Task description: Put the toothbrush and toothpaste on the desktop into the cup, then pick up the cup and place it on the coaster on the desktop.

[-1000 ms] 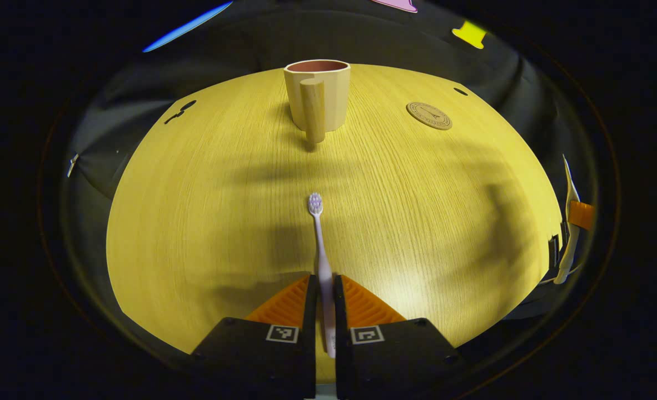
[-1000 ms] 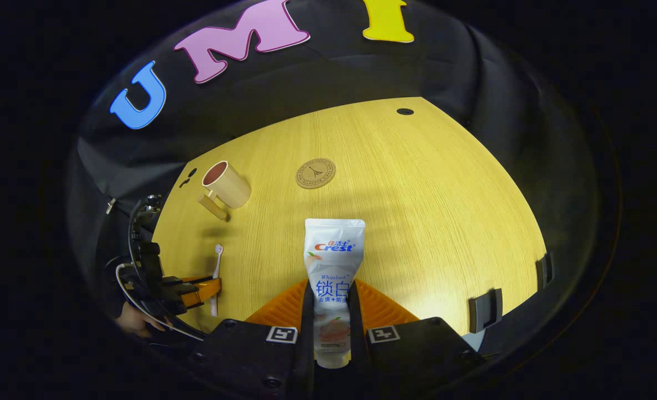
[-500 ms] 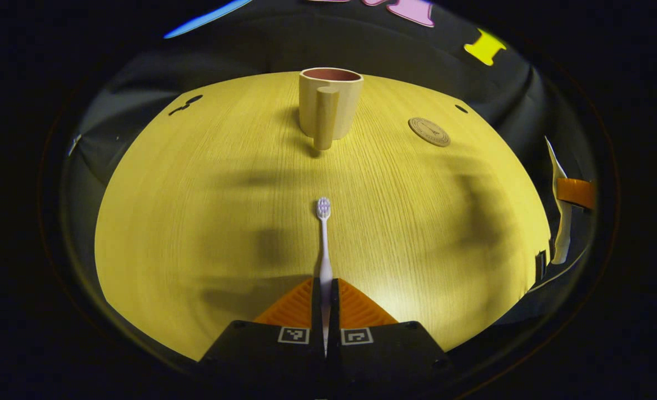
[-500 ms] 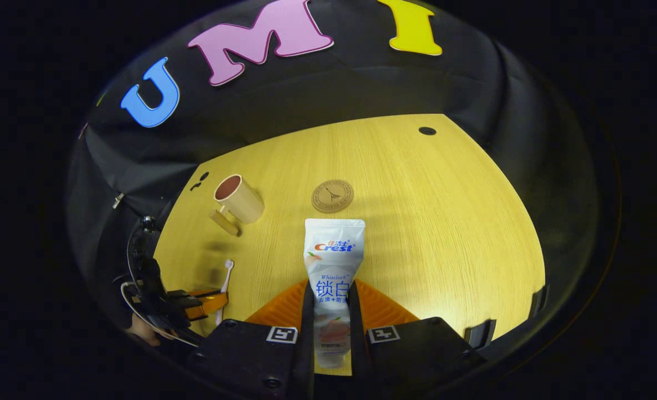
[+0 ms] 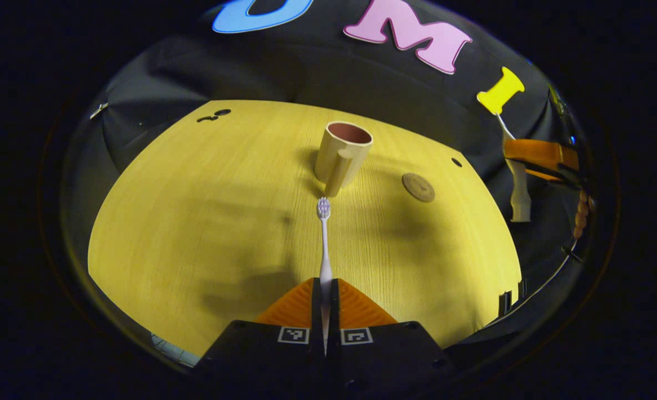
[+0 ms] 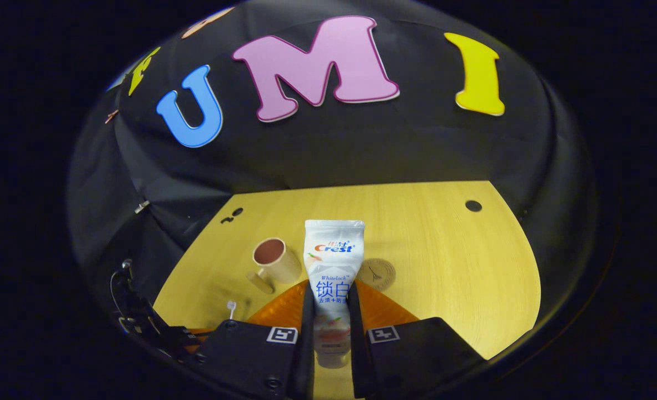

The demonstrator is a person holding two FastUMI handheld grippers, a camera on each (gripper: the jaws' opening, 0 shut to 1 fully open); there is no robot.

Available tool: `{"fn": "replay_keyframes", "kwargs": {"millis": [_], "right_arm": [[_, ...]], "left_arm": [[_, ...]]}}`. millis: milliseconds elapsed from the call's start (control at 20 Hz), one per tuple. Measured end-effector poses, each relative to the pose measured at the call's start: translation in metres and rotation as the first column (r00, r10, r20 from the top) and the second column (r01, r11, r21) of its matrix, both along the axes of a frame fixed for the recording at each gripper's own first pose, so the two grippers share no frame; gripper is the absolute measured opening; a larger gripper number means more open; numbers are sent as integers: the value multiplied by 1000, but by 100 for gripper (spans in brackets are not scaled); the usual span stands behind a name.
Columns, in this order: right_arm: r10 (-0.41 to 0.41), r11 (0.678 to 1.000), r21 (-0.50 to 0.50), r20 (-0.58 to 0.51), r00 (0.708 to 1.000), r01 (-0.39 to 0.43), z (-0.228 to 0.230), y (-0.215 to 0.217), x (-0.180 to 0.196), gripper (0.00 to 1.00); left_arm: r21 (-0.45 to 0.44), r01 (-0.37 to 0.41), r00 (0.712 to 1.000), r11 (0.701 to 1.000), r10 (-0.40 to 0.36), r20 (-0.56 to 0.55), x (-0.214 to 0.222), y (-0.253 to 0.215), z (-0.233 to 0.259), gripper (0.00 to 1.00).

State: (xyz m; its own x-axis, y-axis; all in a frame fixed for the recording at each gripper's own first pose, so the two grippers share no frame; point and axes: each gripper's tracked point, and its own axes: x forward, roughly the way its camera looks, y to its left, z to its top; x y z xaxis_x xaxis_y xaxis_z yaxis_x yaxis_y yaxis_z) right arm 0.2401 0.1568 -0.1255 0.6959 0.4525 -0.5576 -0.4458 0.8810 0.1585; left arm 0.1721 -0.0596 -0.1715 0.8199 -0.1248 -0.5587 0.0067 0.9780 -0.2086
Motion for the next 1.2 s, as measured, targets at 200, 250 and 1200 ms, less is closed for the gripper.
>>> {"fn": "replay_keyframes", "kwargs": {"millis": [200,250,1200], "right_arm": [[66,997,37,50,997,-67,13,50,30,30],[85,995,42,60,995,-88,13,63,36,30],[158,972,133,237,959,-193,-47,203,104,30]], "left_arm": [[-24,-62,993,998,64,102,-9,12,37,6],[-21,-67,989,998,69,132,-12,15,46,6],[-155,-210,910,965,251,329,-36,67,101,6]]}}
